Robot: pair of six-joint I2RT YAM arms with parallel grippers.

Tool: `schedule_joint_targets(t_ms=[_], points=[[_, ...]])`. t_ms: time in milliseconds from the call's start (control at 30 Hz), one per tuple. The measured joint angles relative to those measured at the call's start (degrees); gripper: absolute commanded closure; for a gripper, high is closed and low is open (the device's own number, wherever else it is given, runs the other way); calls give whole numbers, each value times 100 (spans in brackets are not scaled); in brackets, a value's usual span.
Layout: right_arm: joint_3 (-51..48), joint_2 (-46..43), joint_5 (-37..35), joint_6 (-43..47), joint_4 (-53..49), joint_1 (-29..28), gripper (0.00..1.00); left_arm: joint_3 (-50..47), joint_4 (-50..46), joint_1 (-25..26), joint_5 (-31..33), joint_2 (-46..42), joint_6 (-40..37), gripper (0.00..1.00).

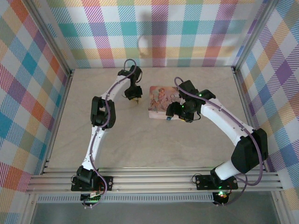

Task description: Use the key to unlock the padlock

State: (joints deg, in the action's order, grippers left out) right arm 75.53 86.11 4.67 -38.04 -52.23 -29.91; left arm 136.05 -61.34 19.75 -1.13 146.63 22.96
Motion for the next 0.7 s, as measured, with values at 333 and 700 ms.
schedule_joint_targets(t_ms=[333,700], points=[[0,55,2,129,0,33,27,55,2,-9,-251,74,0,85],[-63,48,63,164,348,39,41,-452,74,-61,-505,-238,-184,100]])
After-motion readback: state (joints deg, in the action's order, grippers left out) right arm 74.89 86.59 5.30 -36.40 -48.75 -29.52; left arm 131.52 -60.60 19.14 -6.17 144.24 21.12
